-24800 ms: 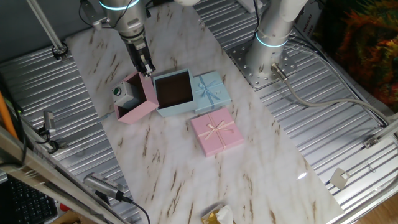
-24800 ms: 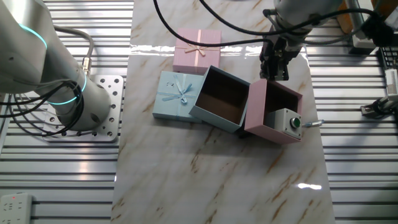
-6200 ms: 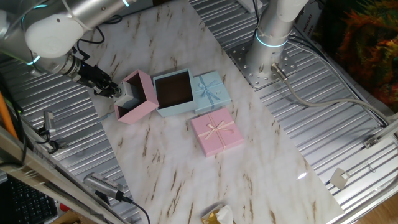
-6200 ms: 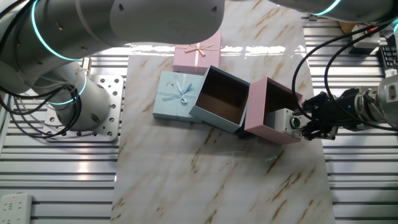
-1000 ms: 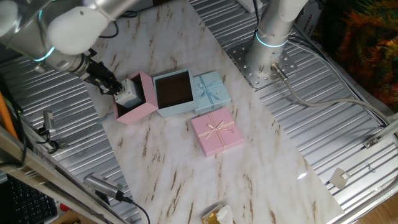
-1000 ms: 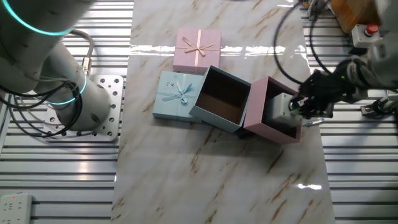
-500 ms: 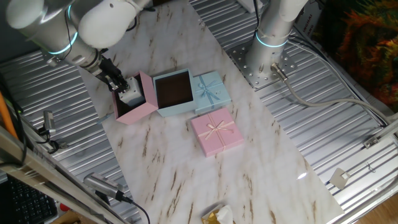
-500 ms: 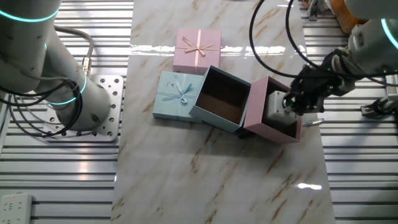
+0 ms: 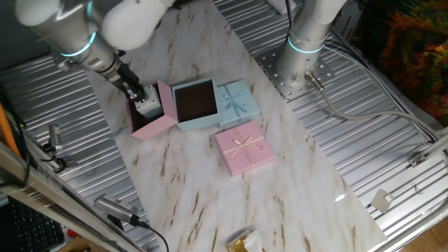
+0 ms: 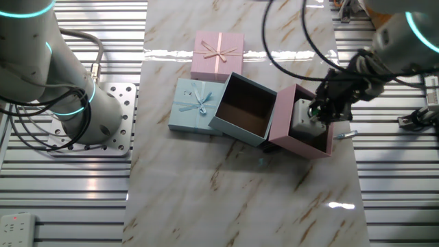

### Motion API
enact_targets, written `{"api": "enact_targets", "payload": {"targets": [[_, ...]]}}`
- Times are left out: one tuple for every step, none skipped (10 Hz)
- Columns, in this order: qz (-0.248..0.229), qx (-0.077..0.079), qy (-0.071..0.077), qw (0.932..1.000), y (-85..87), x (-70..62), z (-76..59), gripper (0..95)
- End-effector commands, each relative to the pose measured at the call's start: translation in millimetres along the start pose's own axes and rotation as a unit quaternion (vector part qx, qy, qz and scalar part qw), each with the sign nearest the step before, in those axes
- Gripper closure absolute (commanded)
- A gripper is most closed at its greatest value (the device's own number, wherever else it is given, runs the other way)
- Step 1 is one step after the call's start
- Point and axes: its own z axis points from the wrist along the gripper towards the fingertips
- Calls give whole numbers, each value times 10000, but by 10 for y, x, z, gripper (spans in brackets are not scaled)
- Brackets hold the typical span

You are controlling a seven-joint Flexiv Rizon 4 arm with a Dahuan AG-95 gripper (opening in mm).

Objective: Move an object from one box to another

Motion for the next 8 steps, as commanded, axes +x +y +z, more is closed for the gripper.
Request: {"api": "enact_targets", "payload": {"targets": [[-11,35,23,10000,41,-71,-49,950],[-12,39,-18,10000,53,-78,-59,950],[-13,11,-114,9999,47,-70,-63,950],[-18,9,-148,9999,42,-65,-64,950],[-46,23,-263,9996,33,-40,-68,950],[-65,52,-280,9996,32,-29,-70,950],[-66,57,-313,9995,27,-10,-73,950],[-73,76,-341,9994,18,12,-77,950]]}}
